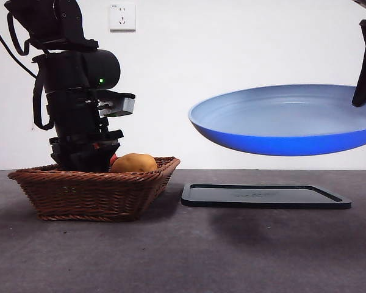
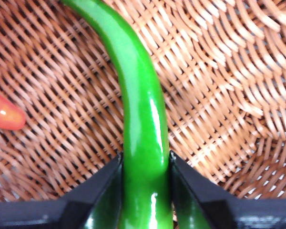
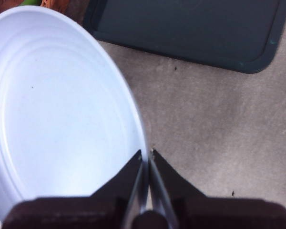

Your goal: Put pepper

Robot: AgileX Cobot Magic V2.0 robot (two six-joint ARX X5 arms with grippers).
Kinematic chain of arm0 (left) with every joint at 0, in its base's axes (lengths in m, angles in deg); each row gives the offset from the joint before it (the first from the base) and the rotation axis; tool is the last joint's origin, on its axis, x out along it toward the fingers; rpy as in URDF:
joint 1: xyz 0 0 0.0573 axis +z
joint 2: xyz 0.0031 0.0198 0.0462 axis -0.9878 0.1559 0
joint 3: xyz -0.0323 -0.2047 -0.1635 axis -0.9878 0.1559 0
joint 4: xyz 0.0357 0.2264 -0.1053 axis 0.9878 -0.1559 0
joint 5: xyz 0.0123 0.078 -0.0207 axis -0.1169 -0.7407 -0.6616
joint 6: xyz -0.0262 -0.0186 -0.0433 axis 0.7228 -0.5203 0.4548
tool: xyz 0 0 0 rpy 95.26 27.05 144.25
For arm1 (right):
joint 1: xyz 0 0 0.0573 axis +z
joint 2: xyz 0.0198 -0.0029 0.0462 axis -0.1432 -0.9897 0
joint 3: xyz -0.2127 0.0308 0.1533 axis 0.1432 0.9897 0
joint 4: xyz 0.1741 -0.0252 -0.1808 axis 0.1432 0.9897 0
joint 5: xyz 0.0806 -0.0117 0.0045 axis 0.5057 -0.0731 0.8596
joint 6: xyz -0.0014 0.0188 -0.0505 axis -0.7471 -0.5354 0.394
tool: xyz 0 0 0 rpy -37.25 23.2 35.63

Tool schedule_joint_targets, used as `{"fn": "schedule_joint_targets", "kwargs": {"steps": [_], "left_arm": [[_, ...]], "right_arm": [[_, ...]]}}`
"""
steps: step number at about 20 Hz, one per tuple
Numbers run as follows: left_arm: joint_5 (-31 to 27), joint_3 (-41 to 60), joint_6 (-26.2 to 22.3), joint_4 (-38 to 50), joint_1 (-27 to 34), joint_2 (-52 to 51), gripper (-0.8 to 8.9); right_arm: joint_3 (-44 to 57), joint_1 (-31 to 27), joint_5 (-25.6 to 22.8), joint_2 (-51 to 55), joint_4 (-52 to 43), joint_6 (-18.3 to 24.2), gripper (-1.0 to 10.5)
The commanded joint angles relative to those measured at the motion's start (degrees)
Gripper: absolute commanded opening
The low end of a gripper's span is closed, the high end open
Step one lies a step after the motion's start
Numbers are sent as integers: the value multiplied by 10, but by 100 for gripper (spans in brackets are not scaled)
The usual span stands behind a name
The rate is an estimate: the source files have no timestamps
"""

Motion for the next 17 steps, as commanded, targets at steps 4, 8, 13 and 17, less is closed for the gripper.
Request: {"fn": "schedule_joint_targets", "kwargs": {"steps": [4, 8, 13, 17], "left_arm": [[3, -10, 0, -5, -5, 3, 99], [3, -11, 0, -7, -5, -31, 99], [66, -11, 22, -5, -7, -104, 99], [186, -11, 41, 2, -28, -160, 99]], "right_arm": [[-10, 1, 2, -5, -18, -1, 3], [-10, 1, 2, -5, -22, -11, 3], [-10, 1, 2, -26, -32, -33, 3], [-10, 4, 7, -82, -63, -62, 3]]}}
